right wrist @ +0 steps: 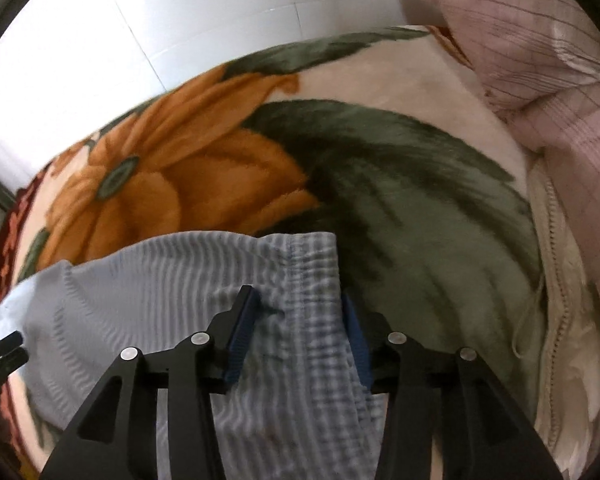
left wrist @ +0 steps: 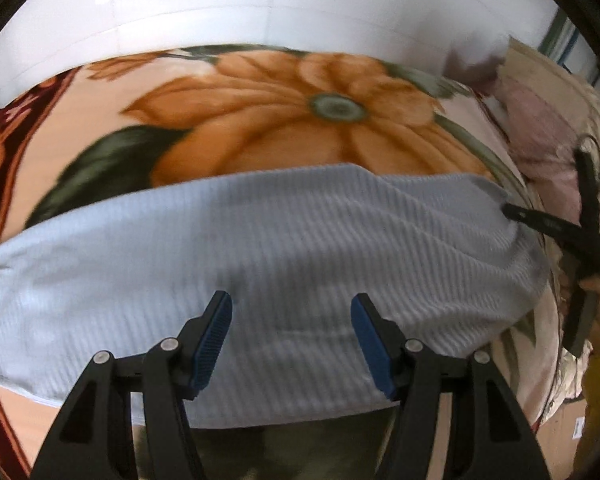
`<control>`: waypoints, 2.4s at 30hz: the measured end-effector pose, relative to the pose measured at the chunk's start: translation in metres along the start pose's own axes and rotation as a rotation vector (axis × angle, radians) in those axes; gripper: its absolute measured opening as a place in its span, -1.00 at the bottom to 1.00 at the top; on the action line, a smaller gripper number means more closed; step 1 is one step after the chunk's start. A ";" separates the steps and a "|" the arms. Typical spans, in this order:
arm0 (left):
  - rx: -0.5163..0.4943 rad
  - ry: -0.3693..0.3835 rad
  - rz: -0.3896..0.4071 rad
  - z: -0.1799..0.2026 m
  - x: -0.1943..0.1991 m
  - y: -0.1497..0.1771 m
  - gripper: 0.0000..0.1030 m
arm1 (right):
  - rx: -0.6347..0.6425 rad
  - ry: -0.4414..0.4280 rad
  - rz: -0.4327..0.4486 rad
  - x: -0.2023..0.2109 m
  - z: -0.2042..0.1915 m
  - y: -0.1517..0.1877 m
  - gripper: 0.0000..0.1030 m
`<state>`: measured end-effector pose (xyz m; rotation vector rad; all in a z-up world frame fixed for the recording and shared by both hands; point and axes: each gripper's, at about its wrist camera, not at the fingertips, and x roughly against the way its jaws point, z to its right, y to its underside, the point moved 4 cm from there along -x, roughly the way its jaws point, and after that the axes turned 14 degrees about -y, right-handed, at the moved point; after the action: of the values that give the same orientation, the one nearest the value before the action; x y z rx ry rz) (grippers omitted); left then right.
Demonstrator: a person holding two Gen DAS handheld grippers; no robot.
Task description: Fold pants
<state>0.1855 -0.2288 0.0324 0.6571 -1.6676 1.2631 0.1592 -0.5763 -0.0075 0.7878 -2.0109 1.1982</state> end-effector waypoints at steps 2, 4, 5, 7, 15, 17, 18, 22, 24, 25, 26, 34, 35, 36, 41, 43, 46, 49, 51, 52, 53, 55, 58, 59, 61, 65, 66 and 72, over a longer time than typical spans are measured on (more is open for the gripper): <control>-0.008 0.012 -0.017 0.009 -0.003 0.003 0.26 | 0.008 0.011 0.044 0.002 -0.002 0.000 -0.29; -0.012 0.011 -0.033 0.013 -0.006 0.006 0.26 | 0.001 0.001 0.095 0.012 -0.003 0.001 -0.51; -0.014 0.008 -0.042 0.014 -0.008 0.007 0.26 | 0.005 0.008 0.126 0.020 -0.004 0.001 -0.55; -0.015 0.003 -0.057 0.014 -0.012 0.012 0.26 | 0.036 0.049 0.170 0.034 -0.007 -0.002 -0.56; -0.028 -0.014 -0.059 0.016 -0.016 0.015 0.27 | 0.055 0.173 0.082 0.018 -0.002 -0.005 -0.52; -0.036 -0.018 -0.057 0.017 -0.017 0.015 0.27 | 0.036 0.192 0.028 0.004 0.001 0.000 -0.45; -0.039 -0.017 -0.056 0.017 -0.016 0.016 0.27 | 0.032 0.200 0.027 0.003 0.002 0.001 -0.43; -0.034 0.001 -0.051 0.013 -0.012 0.016 0.27 | 0.018 0.221 0.065 0.019 0.000 0.000 -0.27; -0.021 -0.001 -0.050 0.009 -0.009 0.016 0.27 | 0.026 0.229 0.083 0.031 -0.002 0.000 -0.22; -0.009 0.000 -0.047 0.006 -0.007 0.017 0.27 | 0.031 0.233 0.097 0.039 -0.004 0.000 -0.20; -0.002 0.001 -0.047 0.004 -0.005 0.017 0.27 | 0.037 0.236 0.111 0.047 -0.007 0.001 -0.17; 0.025 -0.012 -0.027 -0.018 0.015 0.029 0.27 | 0.091 0.189 0.155 0.083 -0.049 0.024 -0.09; 0.031 -0.014 -0.025 -0.022 0.017 0.031 0.27 | 0.092 0.176 0.155 0.085 -0.057 0.030 -0.09; 0.037 -0.017 -0.025 -0.026 0.019 0.033 0.27 | 0.092 0.166 0.153 0.085 -0.063 0.034 -0.09; 0.080 -0.059 -0.024 -0.059 0.030 0.046 0.27 | 0.112 0.099 0.136 0.086 -0.105 0.061 -0.09; 0.103 -0.078 -0.021 -0.077 0.034 0.051 0.27 | 0.125 0.077 0.118 0.083 -0.120 0.069 -0.09; 0.137 -0.109 -0.023 -0.103 0.038 0.058 0.27 | 0.139 0.047 0.084 0.075 -0.142 0.078 -0.09; 0.190 -0.142 -0.029 -0.137 0.043 0.067 0.27 | 0.147 0.001 0.057 0.066 -0.167 0.084 -0.09; 0.227 -0.167 -0.035 -0.158 0.046 0.072 0.27 | 0.161 -0.022 0.048 0.063 -0.182 0.083 -0.09; 0.246 -0.179 -0.036 -0.168 0.048 0.075 0.27 | 0.173 -0.033 0.048 0.064 -0.192 0.081 -0.09; 0.268 -0.190 -0.034 -0.180 0.053 0.079 0.27 | 0.188 -0.041 0.051 0.066 -0.203 0.080 -0.09; 0.305 -0.206 -0.025 -0.201 0.063 0.087 0.27 | 0.231 -0.061 0.061 0.072 -0.229 0.076 -0.09; 0.354 -0.230 -0.008 -0.228 0.082 0.095 0.27 | 0.298 -0.085 0.078 0.086 -0.267 0.071 -0.09; 0.365 -0.235 -0.003 -0.235 0.087 0.098 0.27 | 0.317 -0.093 0.082 0.091 -0.280 0.071 -0.09; 0.389 -0.246 0.008 -0.250 0.101 0.104 0.27 | 0.346 -0.111 0.086 0.098 -0.304 0.072 -0.09; 0.420 -0.254 0.028 -0.273 0.125 0.116 0.27 | 0.372 -0.162 0.077 0.109 -0.352 0.083 -0.09; 0.422 -0.256 0.033 -0.277 0.129 0.118 0.27 | 0.380 -0.173 0.074 0.111 -0.364 0.087 -0.09; 0.429 -0.265 0.063 -0.304 0.151 0.134 0.27 | 0.433 -0.195 0.045 0.112 -0.417 0.120 -0.09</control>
<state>0.1130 0.1170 0.1244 1.0745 -1.6462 1.6591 0.0961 -0.1703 0.1706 1.1087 -1.9509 1.6703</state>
